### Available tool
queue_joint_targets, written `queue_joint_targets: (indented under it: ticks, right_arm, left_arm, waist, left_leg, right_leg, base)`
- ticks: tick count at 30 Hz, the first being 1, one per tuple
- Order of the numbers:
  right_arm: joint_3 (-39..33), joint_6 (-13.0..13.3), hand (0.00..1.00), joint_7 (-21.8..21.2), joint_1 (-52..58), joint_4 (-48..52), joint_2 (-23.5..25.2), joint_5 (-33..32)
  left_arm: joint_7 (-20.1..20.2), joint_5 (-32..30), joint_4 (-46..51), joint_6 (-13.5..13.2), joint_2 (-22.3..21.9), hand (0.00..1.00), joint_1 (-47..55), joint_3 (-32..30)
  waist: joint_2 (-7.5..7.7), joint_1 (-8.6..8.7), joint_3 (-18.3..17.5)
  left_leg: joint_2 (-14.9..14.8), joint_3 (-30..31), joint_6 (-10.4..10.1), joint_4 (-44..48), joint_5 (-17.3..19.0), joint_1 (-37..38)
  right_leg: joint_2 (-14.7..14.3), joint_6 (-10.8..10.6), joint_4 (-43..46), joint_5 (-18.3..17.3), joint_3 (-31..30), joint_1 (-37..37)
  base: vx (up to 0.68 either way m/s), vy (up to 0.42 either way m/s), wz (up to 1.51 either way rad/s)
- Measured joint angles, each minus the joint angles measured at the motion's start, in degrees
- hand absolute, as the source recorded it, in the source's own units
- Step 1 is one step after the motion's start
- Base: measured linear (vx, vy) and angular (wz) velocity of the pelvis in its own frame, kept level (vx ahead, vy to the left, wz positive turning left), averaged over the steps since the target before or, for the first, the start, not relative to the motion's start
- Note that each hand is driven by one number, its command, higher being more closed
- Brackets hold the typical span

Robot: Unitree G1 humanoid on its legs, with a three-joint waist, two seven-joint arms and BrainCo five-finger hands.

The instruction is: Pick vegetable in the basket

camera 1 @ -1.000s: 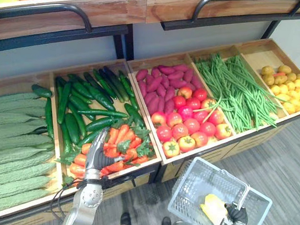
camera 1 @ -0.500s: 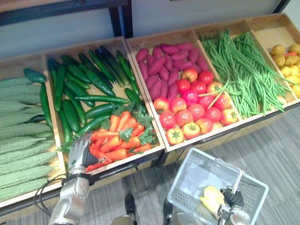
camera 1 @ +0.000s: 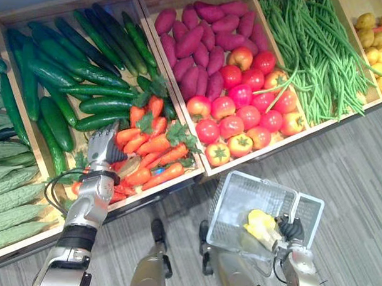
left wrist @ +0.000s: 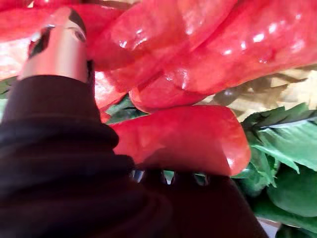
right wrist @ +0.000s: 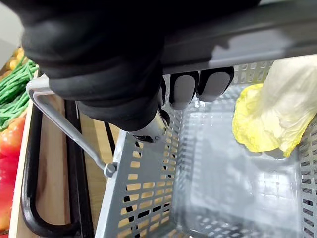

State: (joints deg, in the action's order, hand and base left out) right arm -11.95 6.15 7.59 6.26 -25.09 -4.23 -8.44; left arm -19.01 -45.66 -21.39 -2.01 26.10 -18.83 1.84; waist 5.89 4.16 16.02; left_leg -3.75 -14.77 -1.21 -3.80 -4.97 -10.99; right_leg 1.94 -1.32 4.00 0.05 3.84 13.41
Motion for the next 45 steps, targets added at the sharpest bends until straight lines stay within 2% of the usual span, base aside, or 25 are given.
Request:
queue_joint_targets:
  ticks: [9,16,18,24,28,33,36,38,40,41,42,43,45]
  right_arm:
    - [0.0,0.2,1.00,0.0,-0.2,0.2,0.4,0.0]
    - [-0.3,0.2,1.00,0.1,1.1,0.2,1.3,0.0]
    - [-0.8,0.2,1.00,0.1,1.4,0.2,1.5,0.0]
    - [-3.6,0.2,1.00,0.6,3.2,0.0,1.5,0.1]
    - [-3.9,0.2,1.00,1.0,3.9,-0.1,1.6,0.0]
    - [-5.0,0.2,1.00,1.1,5.8,-0.2,1.6,-0.1]
    - [-5.7,0.2,1.00,1.3,6.0,-0.1,1.6,-0.2]
    - [-5.7,0.2,1.00,1.4,6.0,-0.1,1.7,-0.6]
    - [-5.7,0.0,1.00,2.1,6.0,1.4,2.2,-0.8]
    - [-5.2,-0.2,1.00,2.6,5.7,2.7,2.5,-1.2]
    - [-4.9,-0.3,1.00,2.8,5.6,3.6,2.6,-1.3]
    - [-4.0,-0.3,1.00,3.4,5.7,5.7,2.7,-1.8]
    - [-3.2,-0.3,1.00,4.1,6.3,10.1,3.1,-2.3]
  left_arm:
    - [0.3,1.6,3.0,-0.1,-0.9,1.00,4.6,-0.1]
    - [0.0,2.9,13.3,-0.8,-6.1,1.00,11.8,-1.2]
    - [-0.4,3.3,16.8,-0.8,-7.9,1.00,13.0,-3.1]
    - [-3.3,6.2,24.8,-1.1,-11.7,1.00,16.6,-5.2]
    - [-5.1,7.7,29.5,-2.2,-14.6,1.00,18.6,-6.5]
    - [-5.7,10.6,34.4,-3.9,-17.8,1.00,23.4,-6.6]
    - [-6.2,13.8,38.4,-5.8,-20.3,1.00,26.6,-6.5]
    - [-6.2,15.4,39.4,-6.5,-21.1,1.00,27.8,-6.1]
    - [-6.2,17.3,39.8,-6.7,-22.0,1.00,29.1,-4.8]
    - [-6.2,18.6,41.0,-6.9,-22.3,1.00,30.2,-3.9]
    - [-6.2,19.1,41.9,-7.3,-22.6,1.00,30.8,-3.5]
    - [-6.2,19.4,43.6,-7.5,-23.2,1.00,31.5,-2.1]
    - [-6.1,20.3,44.0,-8.1,-23.4,1.00,30.9,0.7]
  waist:
    - [-0.10,1.23,1.1]
    - [-0.43,1.19,1.1]
    - [-0.88,1.17,1.2]
    - [-4.17,0.86,-0.6]
    - [-4.64,0.58,-1.1]
    - [-5.86,0.56,-4.2]
    - [-6.36,0.62,-4.8]
    - [-6.34,0.52,-4.9]
    - [-6.32,0.22,-4.8]
    - [-6.37,-0.38,-4.9]
    - [-6.48,-0.67,-4.9]
    - [-7.04,-1.57,-5.3]
    - [-7.17,-1.53,-5.5]
  left_leg:
    - [0.1,-0.6,0.0,-0.6,0.1,2.1]
    - [0.3,-0.4,-0.1,-1.5,0.3,5.4]
    - [0.3,0.0,-0.2,-1.6,0.4,6.5]
    - [0.4,0.8,-0.3,-1.6,0.6,8.2]
    - [0.2,0.9,-0.3,-1.6,0.6,9.6]
    - [-0.1,1.4,-0.3,-1.7,0.6,9.9]
    - [-0.4,1.1,-0.3,-1.6,0.6,10.5]
    - [-0.8,0.2,-0.5,0.5,1.8,10.2]
    - [-2.1,-1.2,-0.7,8.6,6.5,8.4]
    - [-3.1,0.6,-0.9,14.9,10.1,6.8]
    - [-3.7,3.1,-1.2,17.5,11.7,5.9]
    - [-4.6,8.1,-2.4,21.3,15.0,4.5]
    - [-5.3,8.5,-2.7,23.8,17.3,3.3]
  right_leg:
    - [-0.2,0.0,-0.2,0.0,-1.0,-1.6]
    - [-0.2,-0.1,-0.2,-0.9,-0.9,-4.6]
    - [-0.3,-0.1,-0.2,-1.4,-0.6,-5.8]
    - [-0.4,-0.3,-0.2,-1.9,-0.1,-8.0]
    - [-0.6,-0.2,-0.2,-2.0,-0.2,-9.4]
    - [-0.8,-0.1,-0.3,-2.0,0.2,-9.8]
    - [-0.8,-0.2,-0.3,-2.0,-0.1,-10.3]
    - [-0.9,-0.1,-0.2,-1.9,-1.1,-10.4]
    - [-1.3,0.0,-0.1,-1.5,-3.5,-11.1]
    - [-2.1,0.3,-0.1,-1.1,-5.9,-11.0]
    - [-2.8,0.3,-0.2,-0.9,-7.3,-11.0]
    - [-4.5,0.1,-0.2,-0.6,-10.4,-10.1]
    - [-5.6,-0.5,-0.3,-0.1,-13.1,-9.1]
  base:
    - [0.03,-0.003,-0.05]
    - [0.02,0.001,0.03]
    - [0.03,-0.008,0.11]
    - [0.04,-0.007,0.07]
    - [0.00,0.000,0.00]
    - [0.00,-0.003,0.03]
    - [0.00,-0.004,-0.05]
    - [0.00,-0.001,-0.24]
    - [0.00,-0.012,-0.62]
    - [-0.02,-0.002,-0.89]
    - [-0.03,0.006,-1.33]
    - [-0.05,0.035,-1.40]
    - [-0.06,0.058,-1.05]
